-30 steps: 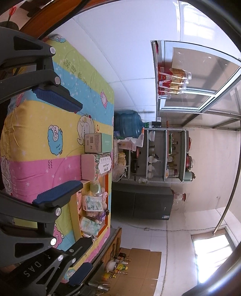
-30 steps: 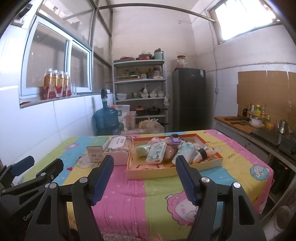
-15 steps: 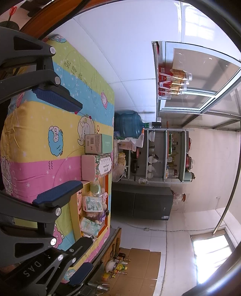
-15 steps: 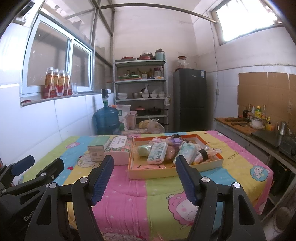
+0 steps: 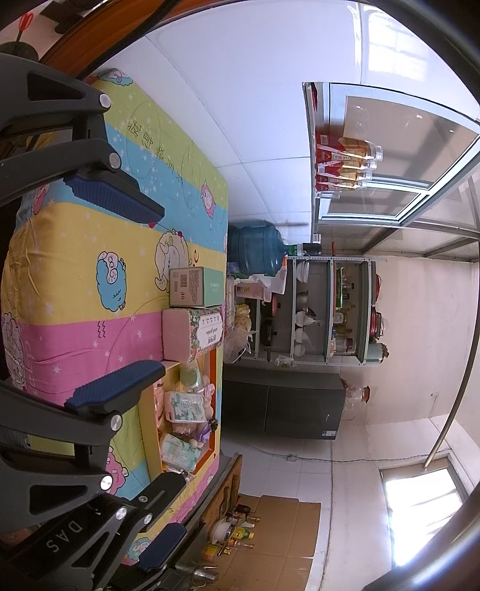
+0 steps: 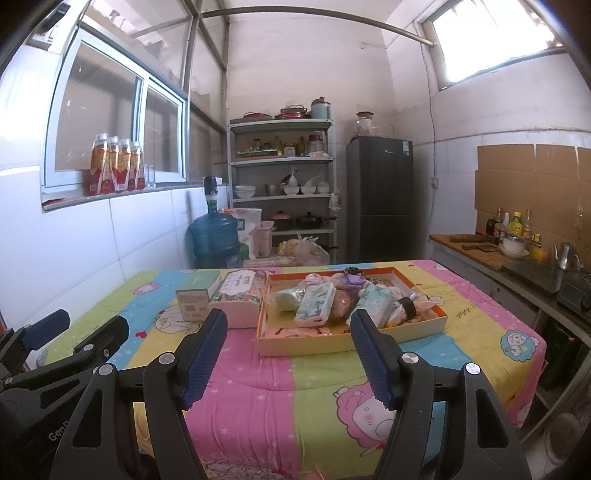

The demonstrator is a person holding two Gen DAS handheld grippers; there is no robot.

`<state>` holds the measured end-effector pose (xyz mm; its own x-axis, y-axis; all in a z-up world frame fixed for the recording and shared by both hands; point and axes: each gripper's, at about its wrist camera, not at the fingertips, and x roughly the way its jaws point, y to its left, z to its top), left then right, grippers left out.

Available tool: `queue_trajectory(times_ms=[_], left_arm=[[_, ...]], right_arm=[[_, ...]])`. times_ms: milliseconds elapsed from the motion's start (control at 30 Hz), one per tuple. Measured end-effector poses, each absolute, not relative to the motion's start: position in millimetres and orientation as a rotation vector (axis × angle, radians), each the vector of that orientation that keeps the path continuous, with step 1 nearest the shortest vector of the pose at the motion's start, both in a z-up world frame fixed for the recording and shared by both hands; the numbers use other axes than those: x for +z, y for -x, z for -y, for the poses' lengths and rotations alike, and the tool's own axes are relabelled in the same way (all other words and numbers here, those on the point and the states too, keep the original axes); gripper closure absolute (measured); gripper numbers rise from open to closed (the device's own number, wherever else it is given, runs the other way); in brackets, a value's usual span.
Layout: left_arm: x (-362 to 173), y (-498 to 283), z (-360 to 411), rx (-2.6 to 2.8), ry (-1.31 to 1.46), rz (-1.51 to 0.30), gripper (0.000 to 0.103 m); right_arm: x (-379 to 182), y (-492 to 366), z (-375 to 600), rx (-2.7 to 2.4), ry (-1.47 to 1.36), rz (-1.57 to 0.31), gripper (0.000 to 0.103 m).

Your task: Organize soft objects

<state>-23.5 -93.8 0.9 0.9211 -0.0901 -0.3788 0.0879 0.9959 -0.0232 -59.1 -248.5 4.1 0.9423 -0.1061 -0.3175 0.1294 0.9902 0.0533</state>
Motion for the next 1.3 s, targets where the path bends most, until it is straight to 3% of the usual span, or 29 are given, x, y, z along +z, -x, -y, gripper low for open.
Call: queue_trajectory(times_ms=[1300], left_arm=[[-0.8, 24.6, 93.7, -0.092, 0.008, -0.391, 0.027]], right_arm=[[4.8, 58.8, 243.6, -0.118, -0.069, -0.320, 0.032]])
